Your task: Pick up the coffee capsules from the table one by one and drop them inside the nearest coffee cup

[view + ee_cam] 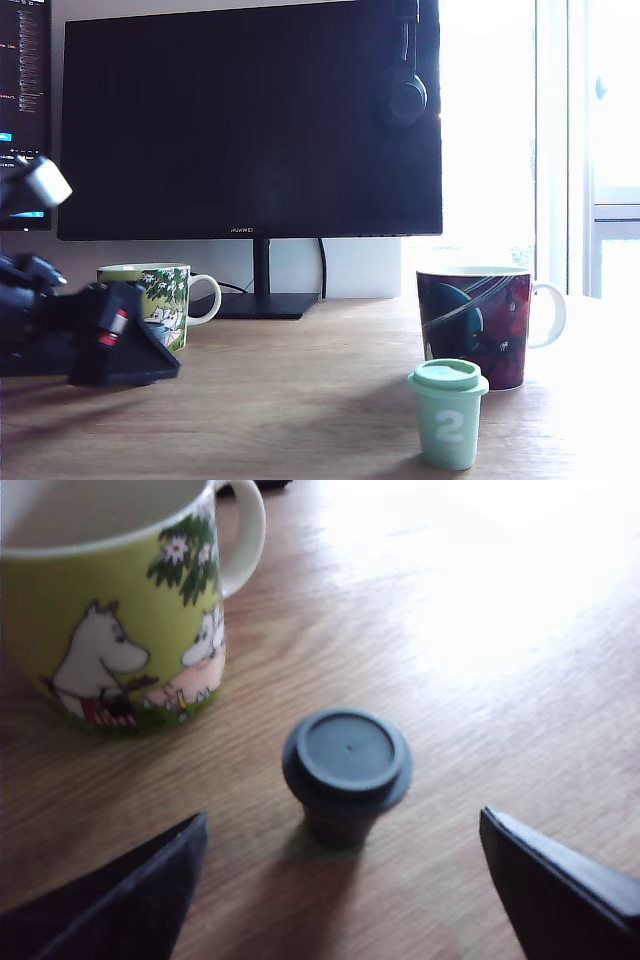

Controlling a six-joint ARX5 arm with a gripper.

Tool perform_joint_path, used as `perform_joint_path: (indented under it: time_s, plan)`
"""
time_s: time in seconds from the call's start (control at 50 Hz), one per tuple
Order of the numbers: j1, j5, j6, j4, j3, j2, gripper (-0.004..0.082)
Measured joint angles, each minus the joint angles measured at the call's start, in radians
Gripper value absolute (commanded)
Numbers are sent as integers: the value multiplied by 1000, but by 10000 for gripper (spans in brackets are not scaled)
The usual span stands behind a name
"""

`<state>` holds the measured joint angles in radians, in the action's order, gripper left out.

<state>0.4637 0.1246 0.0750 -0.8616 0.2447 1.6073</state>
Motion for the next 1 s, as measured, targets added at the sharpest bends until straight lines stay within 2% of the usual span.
perform_joint_path:
  time_s: [0.16,0.24,0.32,0.46,0.54,0.8,1.0]
  plan:
    - [-1,9,1,-24,15,23,771]
    - [-1,13,1,-22,15,24,706]
    - [-1,13,1,-22,15,24,582]
    - [-1,13,1,-22,15,24,232]
    - [-1,13,0,-22,15,24,118]
    - [-1,13,-6,-22,15,24,110]
    - [-2,31,-26,-22,15,24,110]
